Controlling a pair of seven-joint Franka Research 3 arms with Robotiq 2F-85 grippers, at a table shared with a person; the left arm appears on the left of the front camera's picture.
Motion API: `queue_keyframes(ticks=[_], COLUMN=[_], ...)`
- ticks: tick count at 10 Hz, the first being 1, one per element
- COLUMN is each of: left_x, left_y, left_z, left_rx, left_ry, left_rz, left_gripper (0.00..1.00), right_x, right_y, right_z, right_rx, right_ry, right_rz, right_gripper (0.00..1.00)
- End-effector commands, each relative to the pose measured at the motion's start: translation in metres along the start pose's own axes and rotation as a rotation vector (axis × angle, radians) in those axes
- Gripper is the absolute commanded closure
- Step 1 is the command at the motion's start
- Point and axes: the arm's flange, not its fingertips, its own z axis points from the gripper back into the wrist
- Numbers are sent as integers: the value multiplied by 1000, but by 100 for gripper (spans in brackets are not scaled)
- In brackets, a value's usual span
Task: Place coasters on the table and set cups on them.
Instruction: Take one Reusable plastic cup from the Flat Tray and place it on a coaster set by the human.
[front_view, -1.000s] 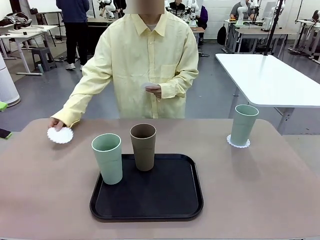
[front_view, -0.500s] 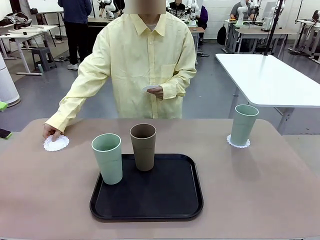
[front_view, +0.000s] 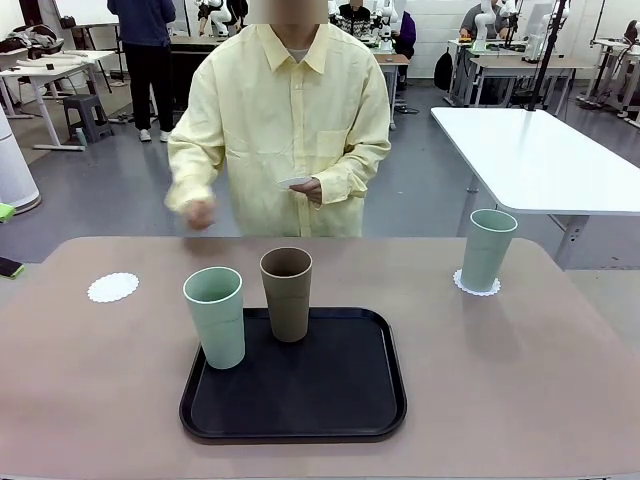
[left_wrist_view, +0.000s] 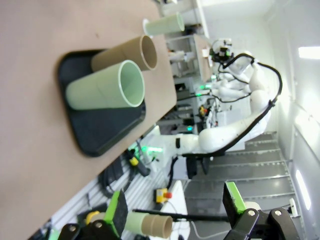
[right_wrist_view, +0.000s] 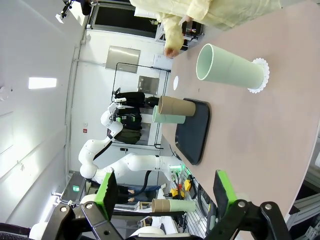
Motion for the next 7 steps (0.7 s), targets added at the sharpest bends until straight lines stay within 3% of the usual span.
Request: queue_keyframes(ticks=[1,7], left_x=[-1,-1], left_y=[-1,-1], left_z=[1,1], left_rx=[-9,-9], left_ry=[-2,-2], left_rz=[-12,-12], left_gripper=[0,0], right_x=[0,0], right_y=[-1,-1], right_z=[-1,-1], right_rx=[-6,-6], right_ry=[0,0], right_rz=[-7,-7], right_gripper=[0,0])
